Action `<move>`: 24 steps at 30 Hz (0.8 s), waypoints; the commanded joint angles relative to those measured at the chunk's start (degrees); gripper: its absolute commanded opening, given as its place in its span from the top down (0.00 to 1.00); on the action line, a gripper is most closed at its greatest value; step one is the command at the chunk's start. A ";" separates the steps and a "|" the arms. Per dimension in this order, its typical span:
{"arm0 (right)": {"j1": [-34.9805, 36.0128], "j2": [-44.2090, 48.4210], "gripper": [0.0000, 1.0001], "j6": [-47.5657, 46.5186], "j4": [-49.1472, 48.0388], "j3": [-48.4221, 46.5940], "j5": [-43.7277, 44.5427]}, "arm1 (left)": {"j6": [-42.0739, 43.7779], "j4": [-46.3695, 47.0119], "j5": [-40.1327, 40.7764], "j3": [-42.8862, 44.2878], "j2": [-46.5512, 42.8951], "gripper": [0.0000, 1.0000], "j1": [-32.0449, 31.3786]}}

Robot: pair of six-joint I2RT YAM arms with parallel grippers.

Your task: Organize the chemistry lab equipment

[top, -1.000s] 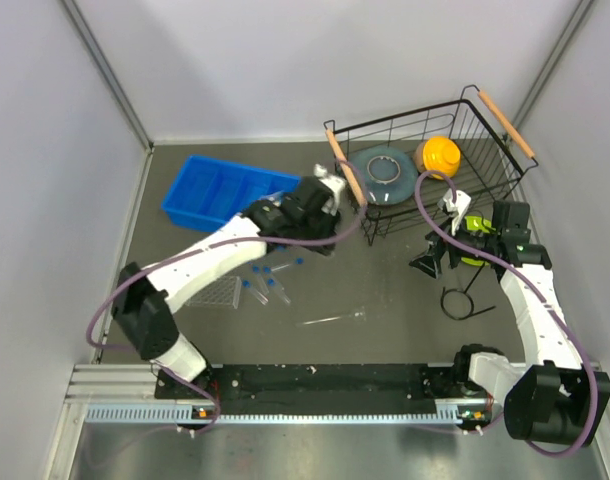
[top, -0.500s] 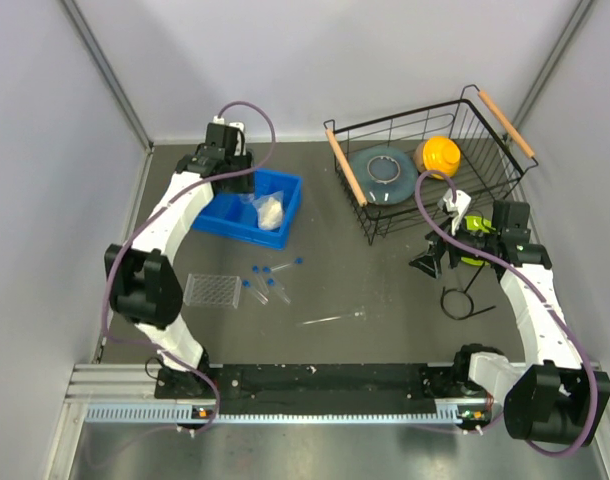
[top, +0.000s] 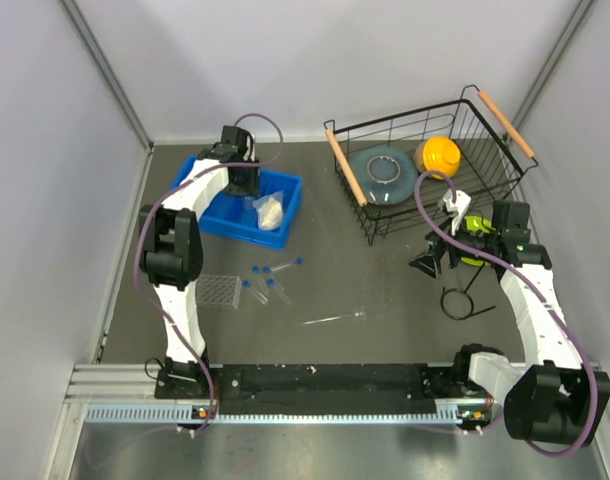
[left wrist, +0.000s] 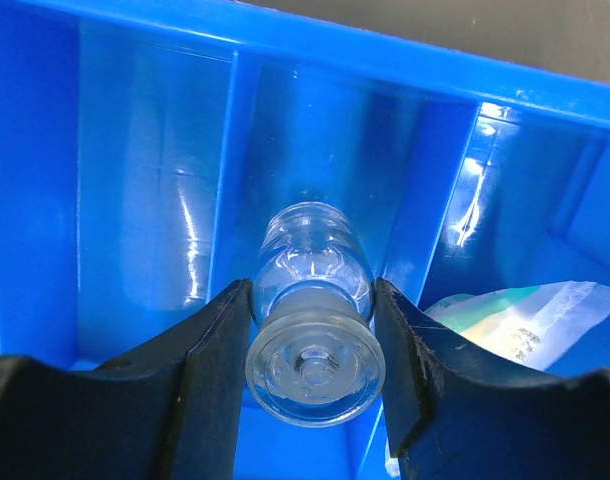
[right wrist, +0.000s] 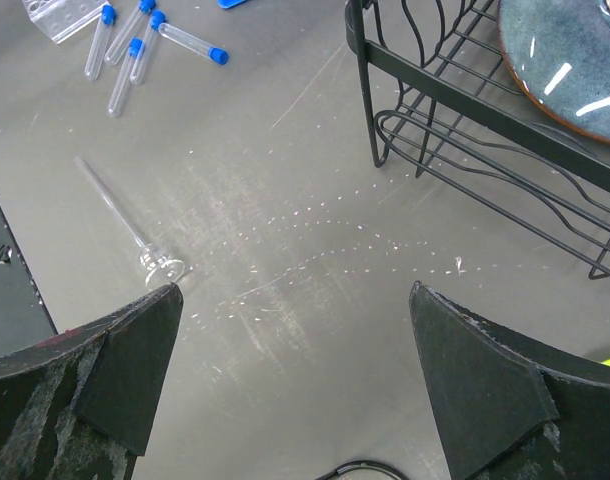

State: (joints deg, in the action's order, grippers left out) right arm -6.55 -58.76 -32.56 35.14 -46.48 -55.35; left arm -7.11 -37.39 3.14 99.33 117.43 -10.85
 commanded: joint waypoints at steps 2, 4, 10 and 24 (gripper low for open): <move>-0.57 0.14 0.03 -1.19 -1.12 0.16 -1.78 | 0.79 1.88 -2.26 2.45 1.31 0.61 0.31; -0.49 0.23 0.03 -1.19 -0.95 0.25 -1.86 | 0.70 1.70 -1.91 2.27 1.49 0.52 0.31; -0.57 0.75 0.03 -1.28 -0.68 0.25 -2.04 | 0.61 1.26 -0.33 1.48 0.61 0.30 0.39; -0.66 4.00 0.03 -5.85 7.82 -4.32 3.23 | -1.67 1.26 1.35 -4.04 -16.16 0.05 1.09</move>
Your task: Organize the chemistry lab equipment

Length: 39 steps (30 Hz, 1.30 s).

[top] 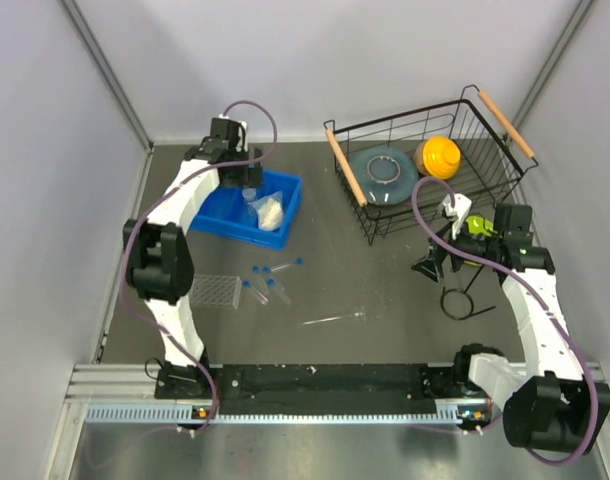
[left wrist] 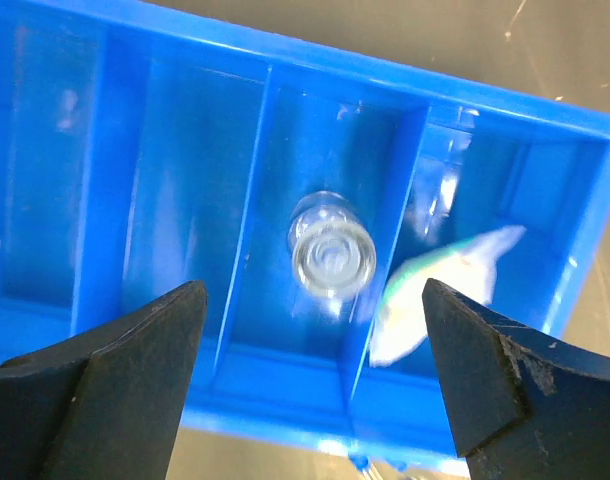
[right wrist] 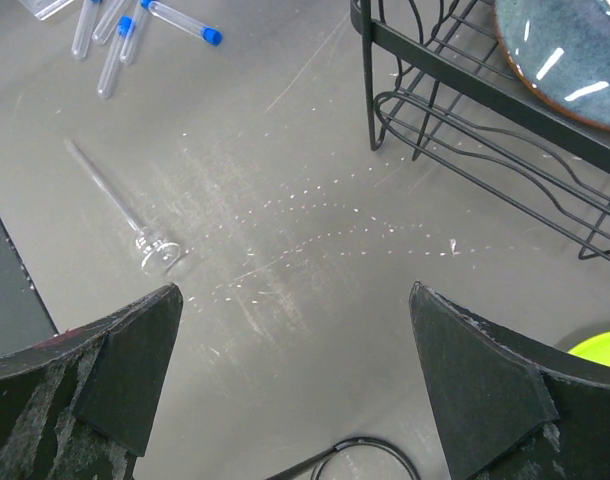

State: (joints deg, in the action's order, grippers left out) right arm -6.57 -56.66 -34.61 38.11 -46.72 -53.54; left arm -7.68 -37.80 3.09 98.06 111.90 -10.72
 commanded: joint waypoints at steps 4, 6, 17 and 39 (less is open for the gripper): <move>-0.64 2.26 0.03 -8.18 12.33 -8.12 2.03 | -0.67 3.08 2.62 -9.19 -19.68 0.01 1.32; -0.55 2.26 0.03 -11.43 17.15 -9.43 2.30 | -0.58 4.74 2.36 -14.53 -26.36 0.01 1.32; -0.46 3.93 0.02 -22.24 29.29 -10.76 2.30 | -4.88 10.02 -12.74 -36.42 -57.01 0.01 1.40; 8.15 0.15 0.01 -36.49 35.72 -12.87 4.83 | -16.75 20.40 -24.28 -56.57 -70.15 0.01 -12.48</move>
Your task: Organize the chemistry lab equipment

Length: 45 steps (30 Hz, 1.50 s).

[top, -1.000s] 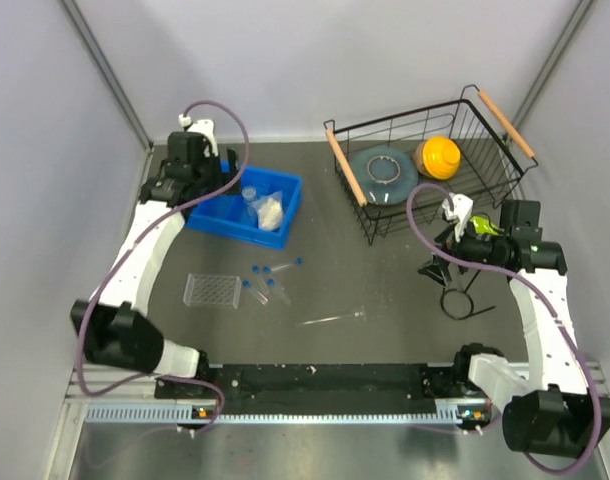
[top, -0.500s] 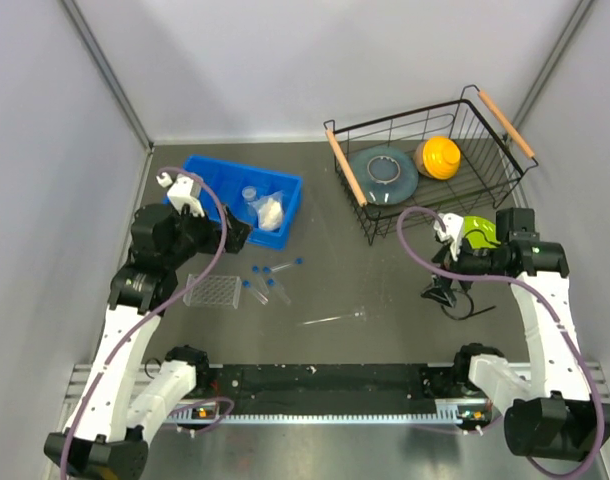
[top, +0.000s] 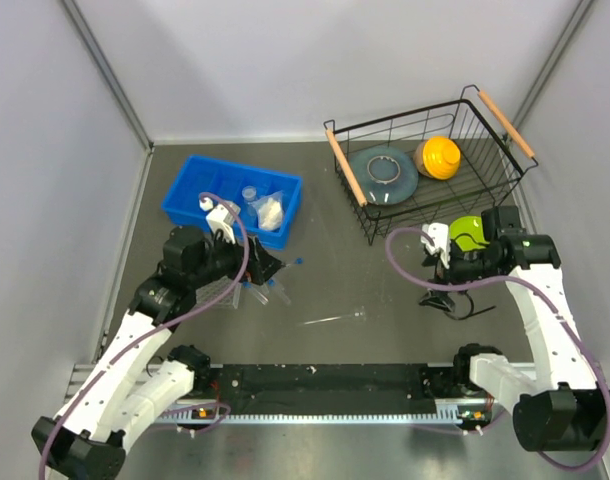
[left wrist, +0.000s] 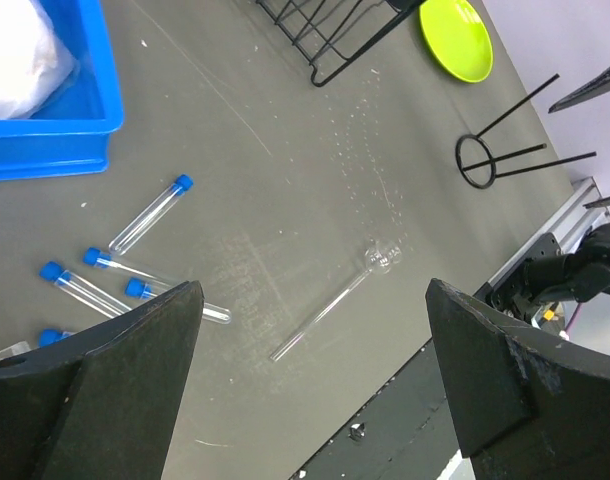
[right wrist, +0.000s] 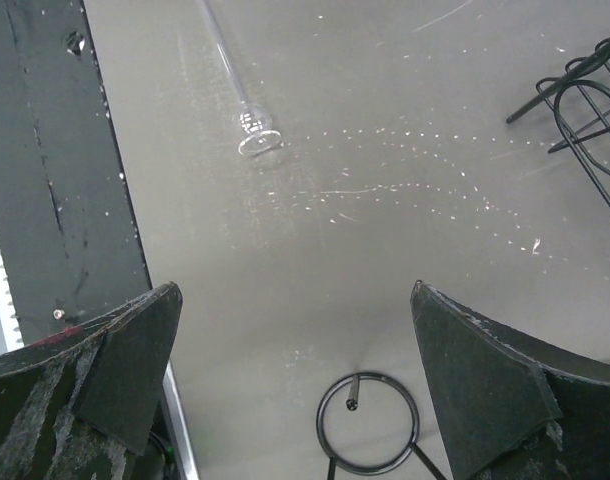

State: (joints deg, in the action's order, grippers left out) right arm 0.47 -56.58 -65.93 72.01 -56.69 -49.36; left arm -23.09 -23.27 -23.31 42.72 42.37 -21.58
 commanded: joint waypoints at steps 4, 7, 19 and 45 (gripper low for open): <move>1.20 -1.51 0.01 -5.00 2.00 -4.57 4.09 | -0.64 7.01 3.09 -2.29 -1.15 0.01 -1.80; 1.20 -2.57 0.01 -3.77 1.82 -5.45 5.94 | 0.41 7.36 3.27 -2.82 -1.15 0.01 -1.80; 1.90 -3.27 0.01 0.18 -0.82 -6.68 8.41 | -0.90 5.69 13.46 -3.08 -3.60 0.01 -1.62; 37.41 -17.33 0.02 23.04 -15.13 -12.13 9.37 | -18.75 -11.19 27.97 -1.50 -4.41 0.01 0.40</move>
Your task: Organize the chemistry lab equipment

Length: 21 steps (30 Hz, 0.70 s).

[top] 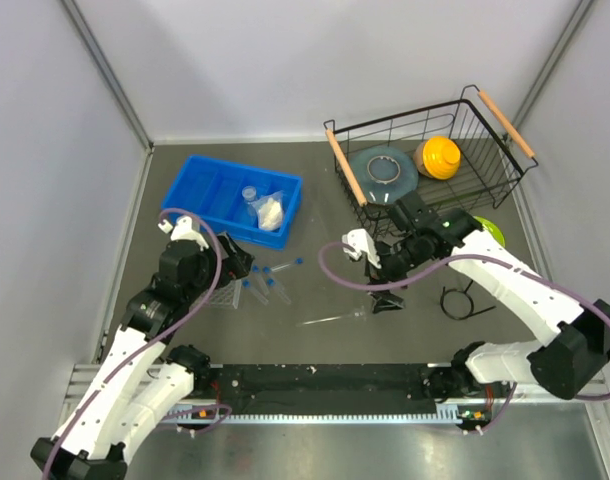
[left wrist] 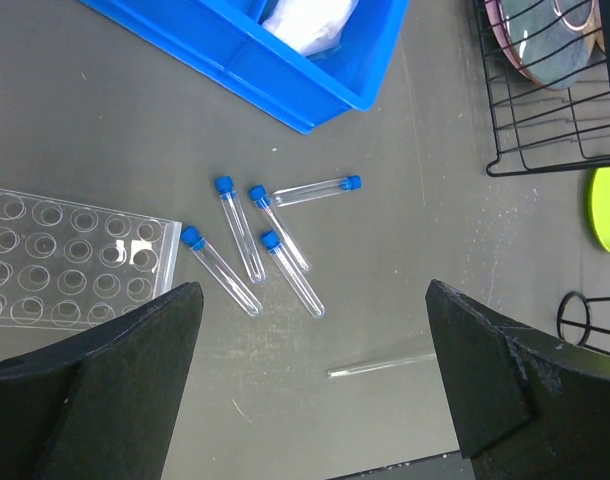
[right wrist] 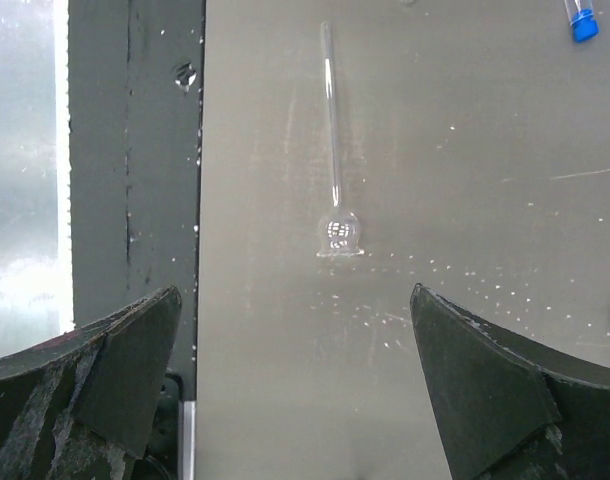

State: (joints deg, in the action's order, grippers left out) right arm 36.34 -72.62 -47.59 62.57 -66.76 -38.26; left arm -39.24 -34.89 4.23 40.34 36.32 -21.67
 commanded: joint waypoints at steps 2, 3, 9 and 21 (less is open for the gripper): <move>2.77 -2.26 0.02 4.96 -8.59 -1.01 -0.51 | -2.24 0.35 -0.27 1.67 2.79 0.01 0.49; 4.43 -2.70 0.02 5.05 -9.56 -0.48 0.20 | -2.15 0.35 -1.49 1.85 3.75 0.01 0.49; 10.59 -6.39 0.02 6.19 -15.71 1.37 5.21 | -2.33 -0.17 -3.97 0.28 5.52 0.01 0.49; 13.23 -12.28 0.04 11.67 -20.92 -3.10 13.20 | 4.96 -5.62 1.91 3.15 4.55 0.03 0.58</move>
State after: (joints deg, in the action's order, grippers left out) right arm 48.97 -84.29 -36.18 43.35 -65.63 -29.50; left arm -39.94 -37.67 1.69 38.52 41.15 -21.41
